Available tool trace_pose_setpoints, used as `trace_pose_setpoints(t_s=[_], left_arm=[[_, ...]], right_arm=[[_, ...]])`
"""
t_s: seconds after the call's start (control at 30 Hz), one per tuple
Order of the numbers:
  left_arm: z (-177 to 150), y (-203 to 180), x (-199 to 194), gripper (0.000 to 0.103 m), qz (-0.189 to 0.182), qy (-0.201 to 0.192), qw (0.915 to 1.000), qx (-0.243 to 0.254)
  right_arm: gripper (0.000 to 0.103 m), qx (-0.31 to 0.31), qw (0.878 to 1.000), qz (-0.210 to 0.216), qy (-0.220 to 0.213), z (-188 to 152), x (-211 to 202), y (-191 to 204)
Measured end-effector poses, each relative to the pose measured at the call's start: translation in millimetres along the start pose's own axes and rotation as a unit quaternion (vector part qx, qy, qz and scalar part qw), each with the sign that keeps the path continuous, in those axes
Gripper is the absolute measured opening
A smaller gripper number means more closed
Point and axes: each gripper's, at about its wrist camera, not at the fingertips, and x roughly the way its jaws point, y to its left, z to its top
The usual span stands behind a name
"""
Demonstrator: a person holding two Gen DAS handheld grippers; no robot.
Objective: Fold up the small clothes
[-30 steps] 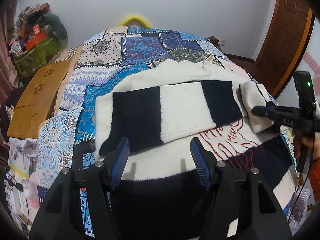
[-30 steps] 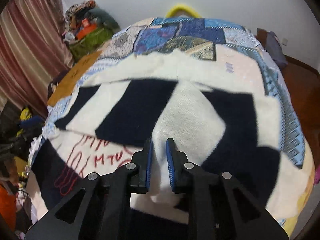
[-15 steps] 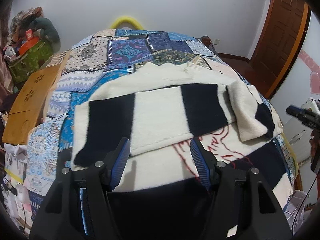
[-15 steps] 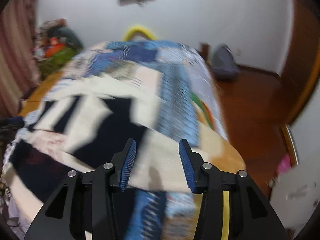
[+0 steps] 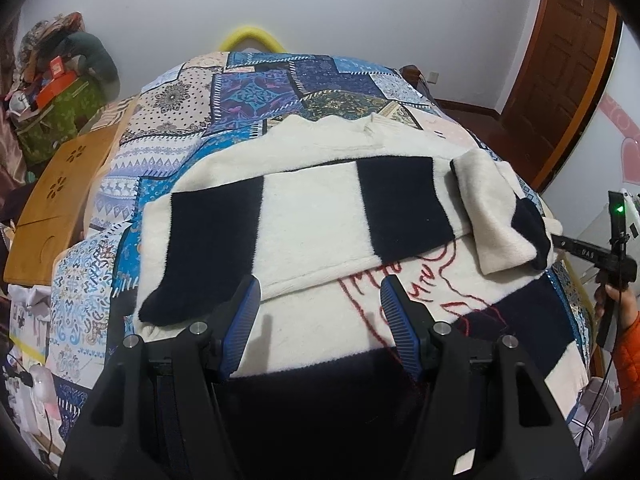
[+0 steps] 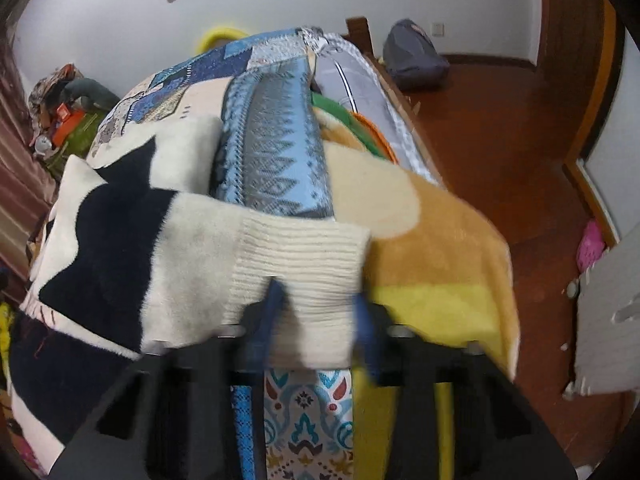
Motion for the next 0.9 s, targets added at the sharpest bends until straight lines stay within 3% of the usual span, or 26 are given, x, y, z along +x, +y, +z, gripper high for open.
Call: trace_pose_setpoints(t_s=[0.13,0.23,0.5,0.77,0.9], left_arm=[[-3.7,6.6,-7.2,0.062,0.008,-0.013,0.9999,0.0],[-6.4,15.7,-11.4,0.062,0.008,-0.019,0.9998,-0.006],[-18.3,45.7,-28.2,0.062,0.015,-0.037,0.999,-0.021],[-36.8,85.7,-34.9,0.063,0.026,-0.03,0.998,-0.049],[-41.9,95.7,-36.3,0.063,0.026,-0.021,0.9982,-0.05]], right_arm=[[0.011,-0.003,0.999,0.02,-0.026,11.7,-26.0,8.4],[0.011,-0.028,0.997,0.042,-0.054,26.6,-51.9,36.0],[0.005,-0.136,0.977,0.118,-0.116,75.3,-101.7,157.3],[0.005,-0.231,0.947,0.194,-0.112,80.4,-76.3,289.2],[0.005,-0.241,0.945,0.203,-0.085,64.6,-45.1,307.7]])
